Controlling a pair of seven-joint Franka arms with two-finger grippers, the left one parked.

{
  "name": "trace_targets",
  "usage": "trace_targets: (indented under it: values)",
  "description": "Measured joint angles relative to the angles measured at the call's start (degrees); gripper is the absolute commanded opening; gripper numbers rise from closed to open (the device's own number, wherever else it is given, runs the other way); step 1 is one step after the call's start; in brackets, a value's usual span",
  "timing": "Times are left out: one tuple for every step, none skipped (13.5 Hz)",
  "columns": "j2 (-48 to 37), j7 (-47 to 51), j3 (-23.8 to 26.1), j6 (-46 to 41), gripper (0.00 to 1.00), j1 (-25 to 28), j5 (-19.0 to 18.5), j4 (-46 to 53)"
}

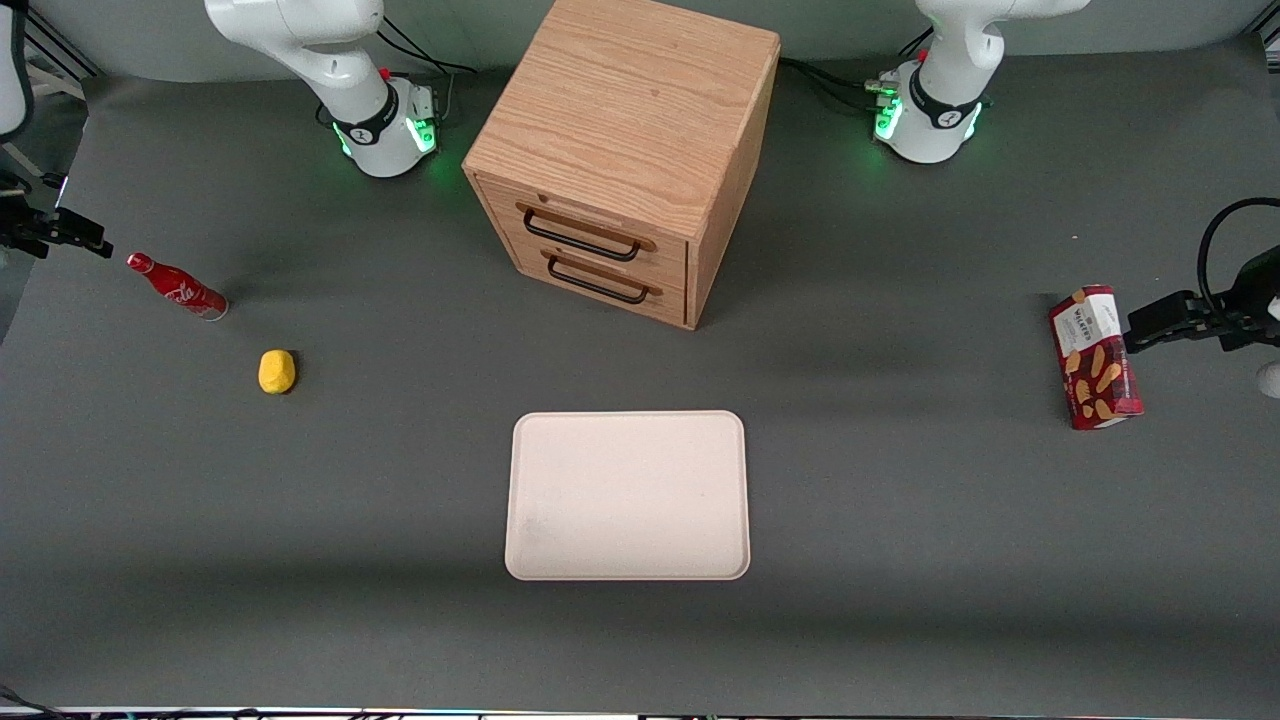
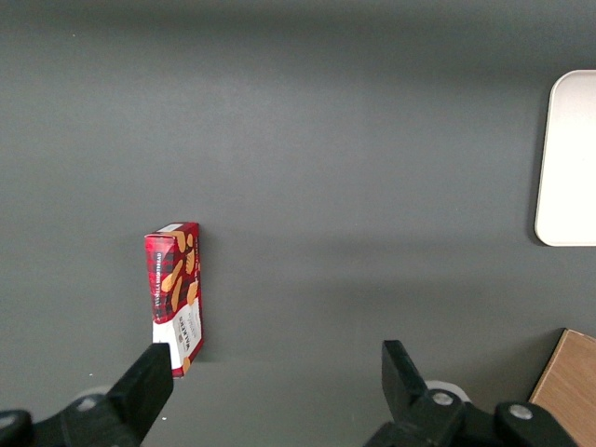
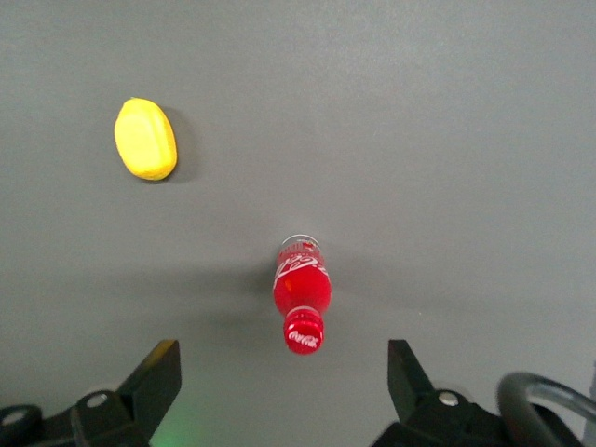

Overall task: Place coke bottle on tray
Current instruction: 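Move the right gripper over the red Coca-Cola bottle and lower it, then close the right gripper on the bottle's cap end and lift it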

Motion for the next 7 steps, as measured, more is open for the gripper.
trace_targets:
  values:
    - [0.3,0.0,-0.4,2.1,0.98,0.0,0.0,-1.6]
    - [0.4,0.0,-0.8,3.9,0.98,0.0,0.0,-3.2]
    - [0.4,0.0,-1.0,5.2,0.98,0.0,0.0,-4.6]
    - [0.4,0.0,-1.2,5.7,0.98,0.0,0.0,-5.5]
    - [0.4,0.0,-1.3,6.3,0.98,0.0,0.0,-6.2]
    - [0.4,0.0,-1.4,6.6,0.98,0.0,0.0,-6.7]
    - [0.4,-0.1,-1.7,7.3,0.98,0.0,0.0,-7.2]
